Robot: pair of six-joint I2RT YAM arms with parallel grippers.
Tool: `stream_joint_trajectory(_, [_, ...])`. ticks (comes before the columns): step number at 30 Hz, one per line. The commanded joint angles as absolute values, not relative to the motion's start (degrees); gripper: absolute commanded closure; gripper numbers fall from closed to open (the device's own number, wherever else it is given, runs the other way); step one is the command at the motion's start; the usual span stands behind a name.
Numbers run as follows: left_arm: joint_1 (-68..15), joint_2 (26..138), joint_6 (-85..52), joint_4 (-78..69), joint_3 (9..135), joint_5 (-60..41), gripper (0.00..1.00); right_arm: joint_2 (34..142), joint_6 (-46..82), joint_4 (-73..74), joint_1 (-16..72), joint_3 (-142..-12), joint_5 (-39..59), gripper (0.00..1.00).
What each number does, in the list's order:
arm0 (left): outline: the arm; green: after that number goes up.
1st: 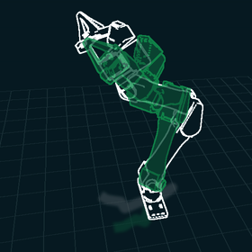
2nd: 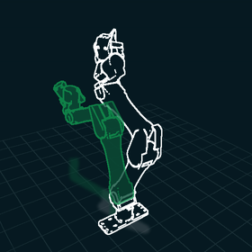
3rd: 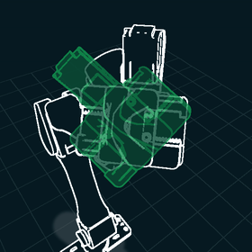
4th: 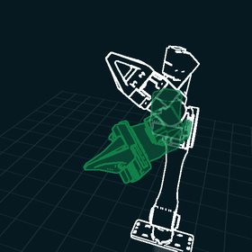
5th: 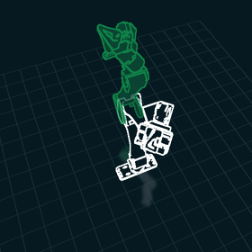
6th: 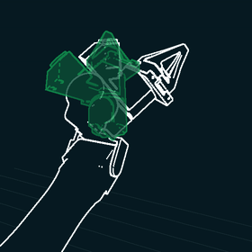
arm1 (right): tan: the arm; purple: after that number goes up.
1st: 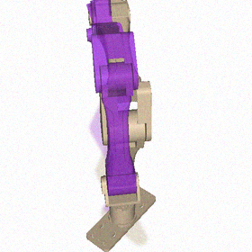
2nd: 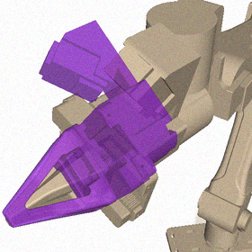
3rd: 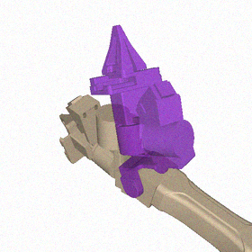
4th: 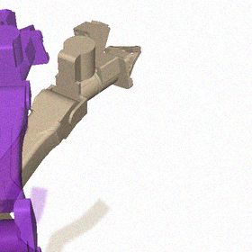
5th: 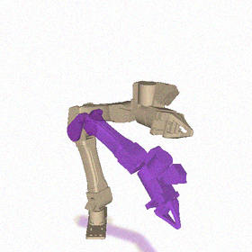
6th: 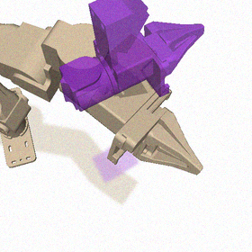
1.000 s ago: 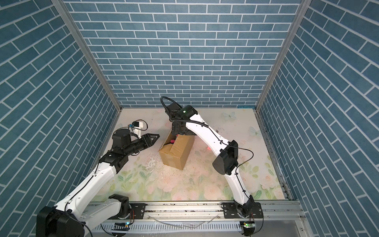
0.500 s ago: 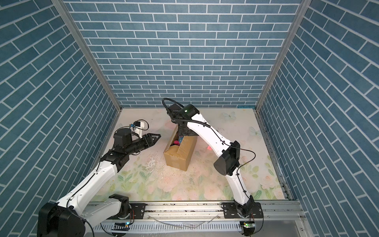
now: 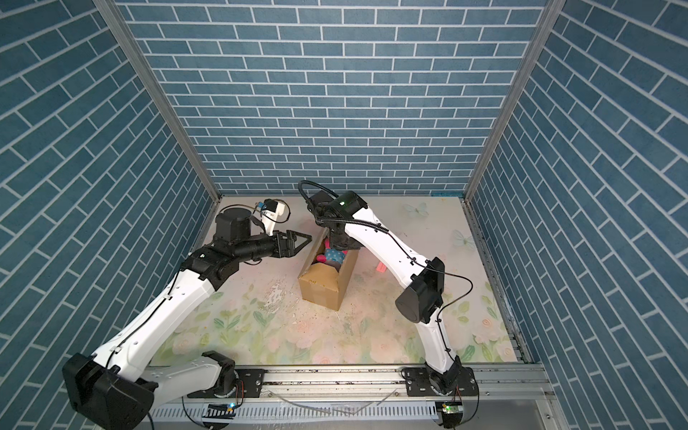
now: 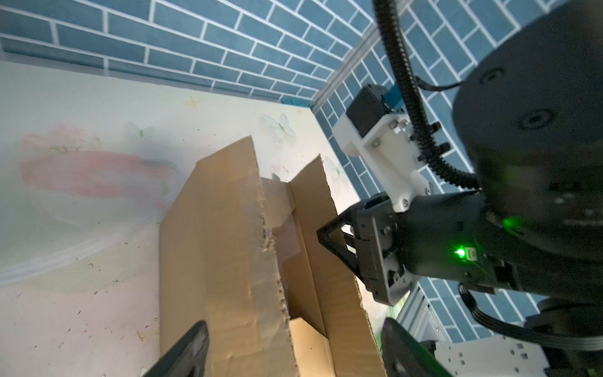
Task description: Unpack the express box
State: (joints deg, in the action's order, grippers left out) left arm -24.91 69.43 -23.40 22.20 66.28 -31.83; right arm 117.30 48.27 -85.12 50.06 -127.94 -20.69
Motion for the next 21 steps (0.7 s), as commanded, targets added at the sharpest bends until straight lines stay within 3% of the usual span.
stream_joint_trajectory(1, [-26.58,72.3,-17.58,31.44,69.6,-29.5,0.17,113.03,50.0,-83.26,49.6,-123.53,-21.2,0.86])
stream_joint_trajectory(10, [-31.18,77.57,-16.35,35.19,73.94,-24.48,0.17,101.81,49.93,-66.38,46.83,-105.78,-14.95,0.98])
stream_joint_trajectory(19, [-37.29,82.16,-17.4,37.06,79.93,-20.66,0.16,101.1,48.0,-64.9,46.59,-104.1,-14.33,1.0])
stream_joint_trajectory(21, [-38.85,83.28,-17.46,38.43,80.61,-19.0,0.2,100.99,47.79,-64.3,46.6,-103.76,-14.15,1.0])
